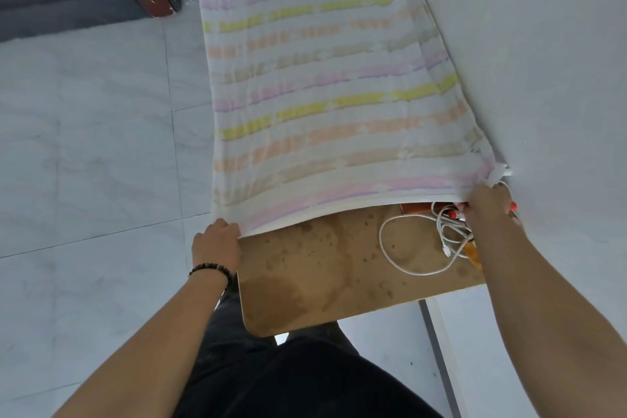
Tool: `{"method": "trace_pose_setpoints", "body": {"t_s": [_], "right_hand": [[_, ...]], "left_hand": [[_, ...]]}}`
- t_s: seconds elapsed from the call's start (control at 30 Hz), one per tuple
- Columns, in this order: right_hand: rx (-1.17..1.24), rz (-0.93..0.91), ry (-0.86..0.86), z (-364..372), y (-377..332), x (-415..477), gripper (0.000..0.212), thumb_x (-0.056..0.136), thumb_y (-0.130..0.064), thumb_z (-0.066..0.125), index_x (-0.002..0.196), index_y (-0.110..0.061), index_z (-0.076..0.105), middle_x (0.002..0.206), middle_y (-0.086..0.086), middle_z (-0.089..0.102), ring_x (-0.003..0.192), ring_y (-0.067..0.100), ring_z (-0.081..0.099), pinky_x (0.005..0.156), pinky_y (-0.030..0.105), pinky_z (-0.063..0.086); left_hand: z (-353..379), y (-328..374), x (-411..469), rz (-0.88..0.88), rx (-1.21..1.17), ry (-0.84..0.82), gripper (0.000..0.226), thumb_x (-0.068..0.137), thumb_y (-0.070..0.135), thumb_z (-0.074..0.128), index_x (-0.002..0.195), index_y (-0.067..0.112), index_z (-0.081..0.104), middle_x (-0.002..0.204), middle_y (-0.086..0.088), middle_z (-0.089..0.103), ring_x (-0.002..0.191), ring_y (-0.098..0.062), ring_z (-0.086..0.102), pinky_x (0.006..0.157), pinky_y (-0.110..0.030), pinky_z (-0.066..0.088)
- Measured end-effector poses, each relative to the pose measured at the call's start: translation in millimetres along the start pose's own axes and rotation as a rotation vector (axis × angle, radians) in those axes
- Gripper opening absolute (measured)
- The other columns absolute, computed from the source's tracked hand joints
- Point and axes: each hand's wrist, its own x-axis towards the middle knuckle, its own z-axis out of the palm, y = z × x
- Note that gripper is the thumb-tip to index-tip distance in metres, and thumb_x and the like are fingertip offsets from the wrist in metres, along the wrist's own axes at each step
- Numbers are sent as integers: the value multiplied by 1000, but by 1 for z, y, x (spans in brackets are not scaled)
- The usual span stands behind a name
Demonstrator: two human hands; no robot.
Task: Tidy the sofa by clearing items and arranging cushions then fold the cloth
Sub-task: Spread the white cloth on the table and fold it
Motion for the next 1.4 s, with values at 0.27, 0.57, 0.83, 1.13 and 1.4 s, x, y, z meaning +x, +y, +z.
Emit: {"method": "trace_pose_setpoints", "body": {"t_s": [0.27, 0.57, 0.83, 1.13, 1.4], "right_hand": [[-31, -63, 28, 0, -19, 10, 41, 95, -3, 43, 135, 2, 48, 129, 27, 58, 64, 13, 55, 42, 14, 50], [-8, 3, 91, 19, -17, -14, 27, 100, -19, 42, 112, -15, 66, 122, 15, 65, 105, 25, 60, 89, 32, 49], [-925, -780, 159, 62, 20, -49, 67, 93, -17, 53, 153, -13, 23, 160, 20, 10, 144, 39, 18, 117, 51, 17], [-1453, -1034, -393, 181, 85, -43, 79, 92, -68, 15, 158, -26, 0, 163, 14, -18, 150, 36, -15, 119, 53, -8], [-1429, -1015, -441, 176, 77, -46, 75, 94, -68, 26, 156, -25, 22, 164, 14, 11, 151, 35, 8, 118, 53, 8]], "left_hand": [[-20, -7, 17, 38, -43, 155, 25, 87, 3, 50, 98, 13, 70, 102, -9, 65, 95, -31, 55, 77, -38, 39], [-31, -27, 27, 132, 29, -17, 37, 83, -2, 50, 110, 20, 62, 108, -4, 64, 105, -28, 55, 82, -38, 41], [-40, -5, 92, 159, -150, 236, 41, 91, 17, 50, 131, 6, 51, 143, -20, 42, 133, -38, 36, 101, -50, 35], [-39, 25, 221, 175, 11, 10, 78, 88, 74, 5, 152, 33, -14, 159, -4, -26, 146, -24, -23, 116, -57, -6], [-36, -3, 198, 83, -33, 66, 83, 90, 71, 7, 155, 20, -4, 161, -9, -18, 148, -27, -17, 116, -60, -2]]}}
